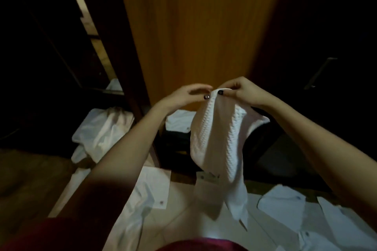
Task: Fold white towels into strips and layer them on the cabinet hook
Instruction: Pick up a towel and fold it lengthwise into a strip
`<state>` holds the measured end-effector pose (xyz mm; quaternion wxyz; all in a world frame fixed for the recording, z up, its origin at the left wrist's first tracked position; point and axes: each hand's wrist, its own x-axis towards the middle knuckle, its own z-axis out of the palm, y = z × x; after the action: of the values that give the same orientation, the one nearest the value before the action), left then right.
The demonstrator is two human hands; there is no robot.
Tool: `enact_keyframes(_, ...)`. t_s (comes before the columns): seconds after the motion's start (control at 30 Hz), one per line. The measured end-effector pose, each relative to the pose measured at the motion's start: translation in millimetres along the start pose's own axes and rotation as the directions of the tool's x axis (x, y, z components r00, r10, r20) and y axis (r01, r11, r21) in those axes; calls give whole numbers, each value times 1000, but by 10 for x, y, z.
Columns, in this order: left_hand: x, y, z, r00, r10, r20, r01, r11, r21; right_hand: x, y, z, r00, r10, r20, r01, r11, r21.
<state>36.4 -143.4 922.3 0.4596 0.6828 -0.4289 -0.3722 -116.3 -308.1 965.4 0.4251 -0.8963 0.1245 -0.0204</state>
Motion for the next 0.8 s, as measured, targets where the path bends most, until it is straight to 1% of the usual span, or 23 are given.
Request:
enact_keyframes(0.07, 112, 177, 114, 998, 26, 60, -33, 994, 105, -93, -75, -216, 999, -26, -33, 26, 1000, 0)
enact_keyframes(0.13, 207, 338, 224, 994, 71, 82, -77, 994, 78, -176, -121, -403, 997, -32, -67, 31, 999, -17)
enact_keyframes(0.2, 297, 524, 303, 991, 121, 58, -123, 992, 36, -247, -134, -568, 993, -36, -111, 33, 999, -32)
enact_keyframes(0.27, 381, 715, 335, 977, 213, -2, -212, 971, 113, -310, -127, -725, 985, -46, -166, 40, 998, -44)
enact_keyframes(0.33, 439, 903, 337, 945, 324, -45, -309, 930, 199, -374, -54, -861, 979, -14, -202, -2, 997, -79)
enact_keyframes(0.37, 460, 972, 330, 930, 364, -54, -344, 913, 219, -397, 4, -912, 980, 30, -199, -59, 988, -143)
enact_keyframes(0.4, 478, 1014, 322, 920, 388, -55, -366, 902, 227, -415, 81, -941, 979, 84, -185, -130, 960, -249)
enact_keyframes(0.47, 507, 1025, 320, 915, 396, -74, -371, 900, 228, -443, 280, -909, 967, 197, -164, -251, 856, -452)
enact_keyframes(0.5, 517, 1017, 324, 914, 394, -100, -365, 904, 223, -458, 381, -859, 955, 239, -175, -295, 818, -494)
enact_keyframes(0.57, 535, 985, 323, 902, 393, -176, -357, 911, 206, -473, 589, -746, 936, 275, -219, -348, 817, -460)
enact_keyframes(0.7, 533, 945, 211, 871, 375, -318, -333, 926, 180, -471, 843, -509, 919, 274, -284, -356, 886, -296)
enact_keyframes(0.8, 536, 918, 55, 857, 334, -391, -289, 942, 172, -468, 947, -369, 894, 254, -370, -354, 906, -234)
